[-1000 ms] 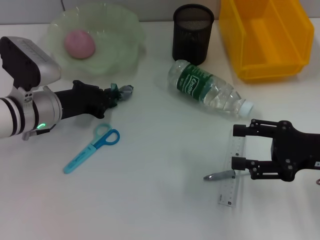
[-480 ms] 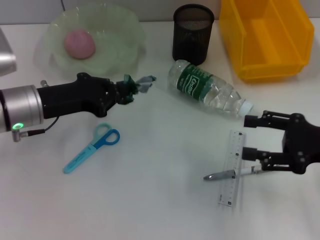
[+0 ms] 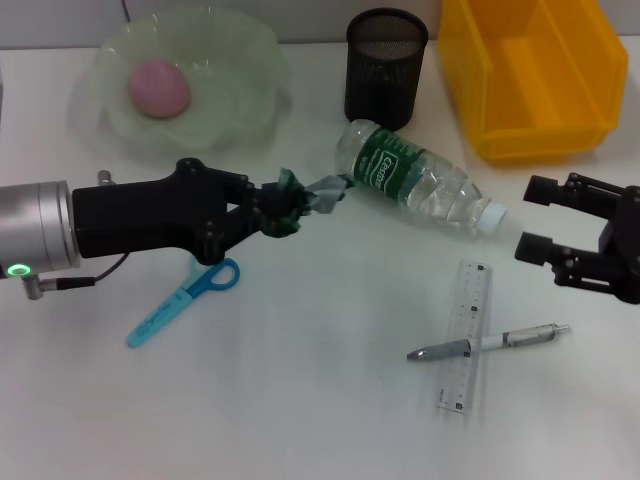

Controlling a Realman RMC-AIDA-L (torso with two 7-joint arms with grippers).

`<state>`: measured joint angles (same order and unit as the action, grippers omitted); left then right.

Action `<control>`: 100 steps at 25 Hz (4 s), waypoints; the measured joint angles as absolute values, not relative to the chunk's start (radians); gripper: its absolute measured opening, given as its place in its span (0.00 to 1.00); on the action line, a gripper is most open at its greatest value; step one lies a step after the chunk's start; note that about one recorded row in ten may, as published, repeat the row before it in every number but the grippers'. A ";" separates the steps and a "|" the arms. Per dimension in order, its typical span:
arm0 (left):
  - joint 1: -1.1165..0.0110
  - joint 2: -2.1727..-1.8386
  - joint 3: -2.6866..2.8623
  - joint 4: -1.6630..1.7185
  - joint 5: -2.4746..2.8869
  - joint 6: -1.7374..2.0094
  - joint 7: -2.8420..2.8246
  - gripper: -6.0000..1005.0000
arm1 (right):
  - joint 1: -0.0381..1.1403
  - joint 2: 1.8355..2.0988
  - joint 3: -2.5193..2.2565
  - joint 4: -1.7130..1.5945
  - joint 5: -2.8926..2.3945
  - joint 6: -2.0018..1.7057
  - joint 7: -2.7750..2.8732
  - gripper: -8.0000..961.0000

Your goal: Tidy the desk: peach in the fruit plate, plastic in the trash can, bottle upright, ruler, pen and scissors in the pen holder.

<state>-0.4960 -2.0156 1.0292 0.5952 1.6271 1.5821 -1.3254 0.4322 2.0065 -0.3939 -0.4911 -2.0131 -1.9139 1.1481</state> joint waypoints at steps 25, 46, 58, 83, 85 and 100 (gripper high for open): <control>-0.579 -2.069 1.018 0.510 1.600 1.699 -1.348 0.02 | 0.539 2.036 -0.433 -0.401 -2.010 -1.956 1.273 0.76; -0.589 -2.070 1.029 0.492 1.604 1.731 -1.348 0.02 | 0.556 2.060 -0.443 -0.388 -2.003 -1.945 1.270 0.46; -0.592 -2.071 1.041 0.480 1.600 1.727 -1.340 0.02 | 0.568 2.065 -0.445 -0.380 -2.010 -1.937 1.276 0.38; -0.597 -2.071 1.037 0.466 1.598 1.725 -1.350 0.20 | 0.571 2.062 -0.458 -0.376 -2.003 -1.943 1.268 0.06; -0.596 -2.071 1.033 0.465 1.598 1.727 -1.350 0.24 | 0.569 2.062 -0.455 -0.376 -2.003 -1.941 1.268 0.04; -0.551 -2.048 0.964 0.473 1.605 1.704 -1.319 0.70 | 0.516 2.032 -0.369 -0.379 -1.849 -1.823 1.254 0.03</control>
